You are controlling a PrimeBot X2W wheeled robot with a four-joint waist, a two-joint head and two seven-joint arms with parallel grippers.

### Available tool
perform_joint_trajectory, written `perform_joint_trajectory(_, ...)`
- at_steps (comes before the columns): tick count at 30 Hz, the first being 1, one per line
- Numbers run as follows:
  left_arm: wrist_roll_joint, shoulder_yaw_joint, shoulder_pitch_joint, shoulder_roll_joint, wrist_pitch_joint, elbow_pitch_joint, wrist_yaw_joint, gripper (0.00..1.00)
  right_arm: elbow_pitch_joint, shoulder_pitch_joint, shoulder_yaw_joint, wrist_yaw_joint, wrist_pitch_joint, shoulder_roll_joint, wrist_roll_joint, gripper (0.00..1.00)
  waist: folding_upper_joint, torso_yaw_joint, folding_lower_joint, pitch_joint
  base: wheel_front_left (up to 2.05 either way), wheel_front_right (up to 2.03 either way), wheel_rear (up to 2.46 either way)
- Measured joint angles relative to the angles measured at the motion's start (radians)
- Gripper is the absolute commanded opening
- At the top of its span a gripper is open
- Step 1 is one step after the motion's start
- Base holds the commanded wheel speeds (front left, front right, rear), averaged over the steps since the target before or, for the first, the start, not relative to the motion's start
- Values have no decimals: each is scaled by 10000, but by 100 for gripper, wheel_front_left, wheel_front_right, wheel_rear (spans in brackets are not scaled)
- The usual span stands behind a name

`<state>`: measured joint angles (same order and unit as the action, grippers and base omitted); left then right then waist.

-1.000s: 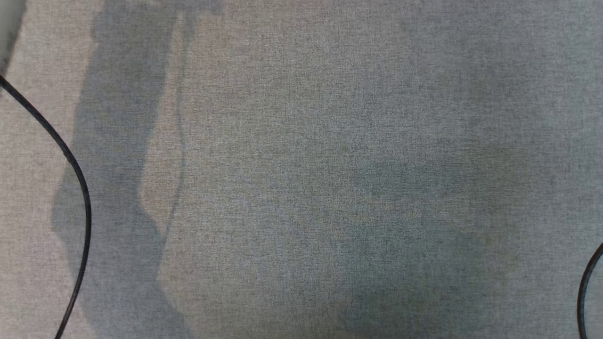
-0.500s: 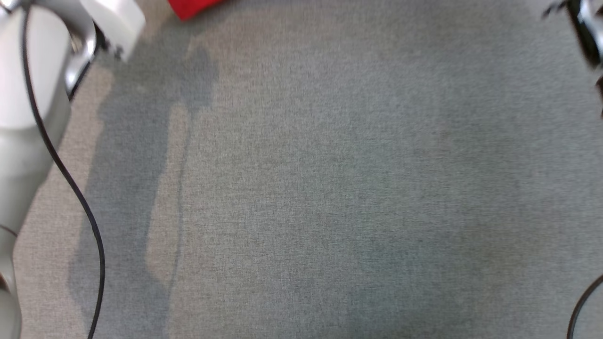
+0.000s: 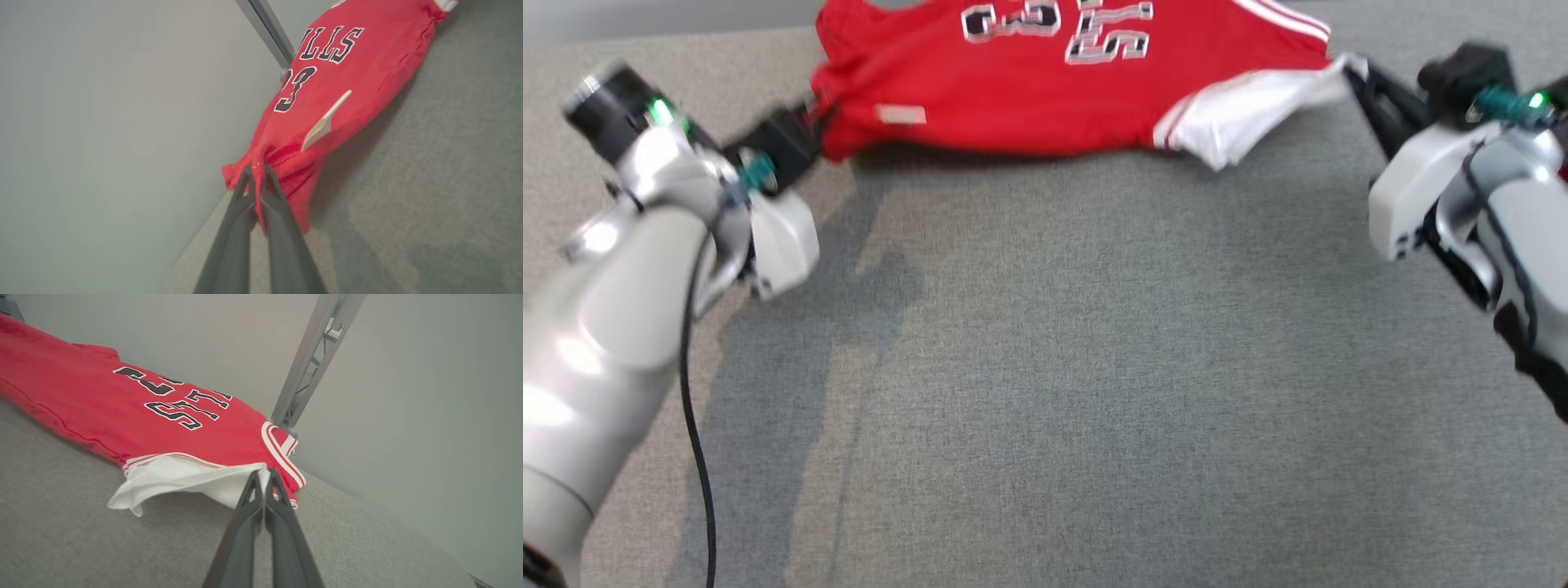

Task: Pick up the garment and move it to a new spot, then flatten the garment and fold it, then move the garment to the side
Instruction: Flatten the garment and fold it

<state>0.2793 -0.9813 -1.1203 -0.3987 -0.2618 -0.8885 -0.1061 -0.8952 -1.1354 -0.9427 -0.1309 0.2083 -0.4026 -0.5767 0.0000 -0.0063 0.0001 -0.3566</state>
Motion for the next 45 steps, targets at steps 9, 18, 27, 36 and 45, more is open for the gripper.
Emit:
perform_joint_trajectory(9, -577, -1415, 1394, -259, 0, -293, -211, 0, 734, 692, -2067, 0, -1062, -560, -2046, 0, 0, -209, 0, 875, 0, 0, 0)
perform_joint_trajectory(18, 48, -2853, 2528, -399, 238, -769, -234, 0, 1567, 1450, -3248, 0, -2429, -1181, -3549, 0, 0, -312, 0, 1858, 0, 0, 0)
perform_joint_trajectory(27, 17, -2978, 3225, -621, 387, -389, -234, 0, 3080, 2078, -3358, 0, -4435, -1868, -4600, 0, 0, -345, -2, 2614, 0, 0, 0)
perform_joint_trajectory(36, 54, -2978, 3995, -884, 742, 535, -234, 0, 4136, 2661, -3369, 0, -5994, -2439, -5490, 0, 0, -300, -2, 3211, 0, 0, 0)
perform_joint_trajectory(45, 109, -2991, 5041, -1776, 2146, 2863, -236, 0, 5202, 3142, -3375, 0, -7509, -3243, -6516, 0, 0, -81, -2, 3717, 0, 0, 0)
